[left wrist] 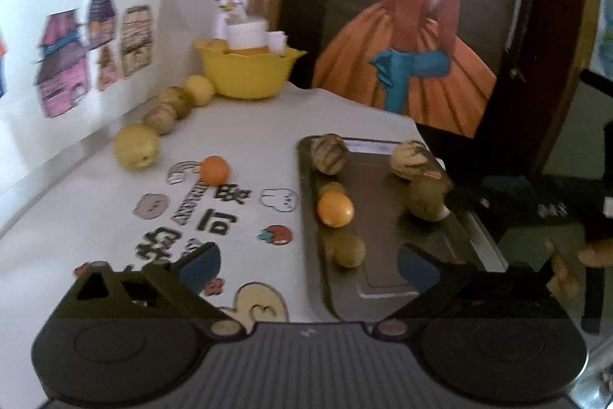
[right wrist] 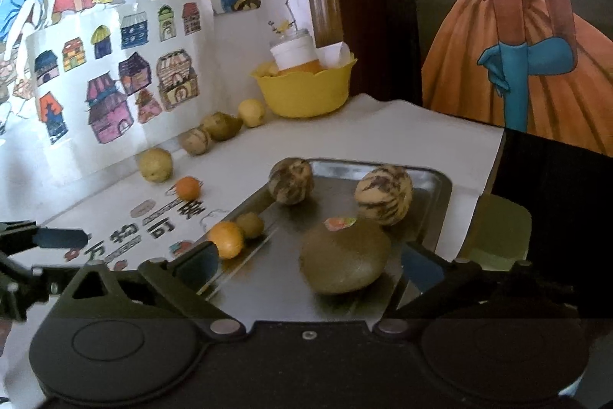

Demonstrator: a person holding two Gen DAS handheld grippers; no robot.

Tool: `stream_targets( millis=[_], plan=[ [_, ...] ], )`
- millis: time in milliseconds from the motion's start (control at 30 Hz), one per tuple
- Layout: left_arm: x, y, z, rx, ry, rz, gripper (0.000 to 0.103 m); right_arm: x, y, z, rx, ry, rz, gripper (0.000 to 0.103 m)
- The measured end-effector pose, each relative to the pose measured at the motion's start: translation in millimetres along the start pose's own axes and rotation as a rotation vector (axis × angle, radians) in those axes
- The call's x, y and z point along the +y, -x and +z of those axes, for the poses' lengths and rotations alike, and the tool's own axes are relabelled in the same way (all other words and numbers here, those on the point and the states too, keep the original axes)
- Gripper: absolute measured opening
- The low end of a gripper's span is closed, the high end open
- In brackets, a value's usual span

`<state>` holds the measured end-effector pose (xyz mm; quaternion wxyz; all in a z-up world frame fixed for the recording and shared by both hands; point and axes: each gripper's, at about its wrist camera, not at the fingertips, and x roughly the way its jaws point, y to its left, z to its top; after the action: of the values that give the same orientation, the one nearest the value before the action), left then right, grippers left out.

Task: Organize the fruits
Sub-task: 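Lower both fruits onto the tray and open both grippers, then withdraw both grippers from the tray toward the remaining fruits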

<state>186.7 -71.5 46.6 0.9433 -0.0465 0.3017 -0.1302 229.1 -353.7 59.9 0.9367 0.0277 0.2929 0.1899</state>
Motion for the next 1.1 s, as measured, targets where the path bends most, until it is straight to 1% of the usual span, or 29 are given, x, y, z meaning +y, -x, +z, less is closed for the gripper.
stream_targets(
  millis=[133, 267, 367, 467, 533, 600, 667, 733, 800, 833, 900, 933, 1033, 1100],
  plan=[
    [11, 13, -2, 0.0, 0.032, 0.035, 0.102, 15, 17, -6, 0.031, -0.01, -0.012, 0.102],
    [23, 23, -8, 0.031, 0.069, 0.065, 0.102, 33, 32, -12, 0.083, -0.018, -0.011, 0.102],
    [34, 29, -15, 0.087, 0.097, 0.052, 0.103, 49, 37, -17, 0.145, -0.019, -0.011, 0.102],
    [43, 33, -24, 0.16, 0.119, 0.033, 0.103, 64, 38, -23, 0.224, -0.039, 0.015, 0.102],
    [47, 38, -29, 0.198, 0.12, 0.039, 0.103, 75, 38, -26, 0.259, -0.05, 0.035, 0.102],
    [49, 45, -33, 0.223, 0.085, 0.099, 0.103, 87, 38, -28, 0.285, -0.047, 0.058, 0.102],
    [52, 53, -35, 0.225, 0.065, 0.162, 0.103, 100, 38, -30, 0.311, -0.036, 0.085, 0.102],
    [61, 60, -34, 0.23, 0.095, 0.185, 0.103, 112, 37, -30, 0.335, -0.022, 0.11, 0.102],
    [73, 66, -31, 0.248, 0.147, 0.188, 0.103, 121, 35, -29, 0.354, -0.007, 0.124, 0.102],
    [80, 69, -30, 0.252, 0.169, 0.185, 0.103, 126, 34, -28, 0.36, 0.003, 0.131, 0.102],
    [90, 73, -25, 0.24, 0.174, 0.179, 0.101, 136, 33, -23, 0.366, 0.027, 0.147, 0.102],
    [93, 75, -20, 0.224, 0.155, 0.199, 0.099, 139, 33, -21, 0.365, 0.042, 0.152, 0.102],
    [94, 80, -2, 0.165, 0.035, 0.277, 0.097, 149, 32, -10, 0.349, 0.09, 0.16, 0.102],
    [94, 82, 10, 0.135, -0.012, 0.292, 0.097, 154, 33, -2, 0.335, 0.122, 0.168, 0.102]
  ],
)
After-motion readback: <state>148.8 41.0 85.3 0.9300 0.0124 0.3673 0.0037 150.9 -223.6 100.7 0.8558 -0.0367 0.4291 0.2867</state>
